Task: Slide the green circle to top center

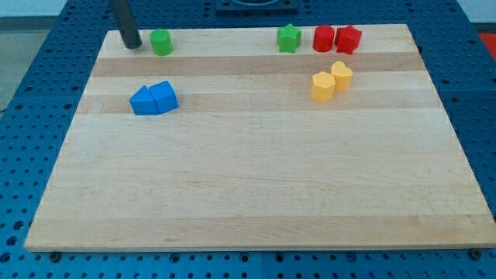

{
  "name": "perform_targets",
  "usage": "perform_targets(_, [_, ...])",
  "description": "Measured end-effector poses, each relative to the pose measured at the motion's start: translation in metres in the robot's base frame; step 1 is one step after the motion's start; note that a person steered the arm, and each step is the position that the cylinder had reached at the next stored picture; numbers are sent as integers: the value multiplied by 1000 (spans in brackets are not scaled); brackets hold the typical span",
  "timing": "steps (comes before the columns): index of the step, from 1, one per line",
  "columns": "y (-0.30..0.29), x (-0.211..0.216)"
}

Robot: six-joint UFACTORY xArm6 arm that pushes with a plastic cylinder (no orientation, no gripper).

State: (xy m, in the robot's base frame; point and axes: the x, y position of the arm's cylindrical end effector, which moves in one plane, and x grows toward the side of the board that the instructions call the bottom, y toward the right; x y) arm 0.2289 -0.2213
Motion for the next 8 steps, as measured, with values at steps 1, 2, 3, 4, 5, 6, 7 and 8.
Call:
perform_targets(1, [67,8])
perform_targets(2, [113,16])
perform_targets(3, [94,26])
perform_targets(4, [128,26])
perform_targets(5, [170,26])
perform_targets(6, [177,26])
perform_targets(7, [177,26])
perform_targets(8, [191,50])
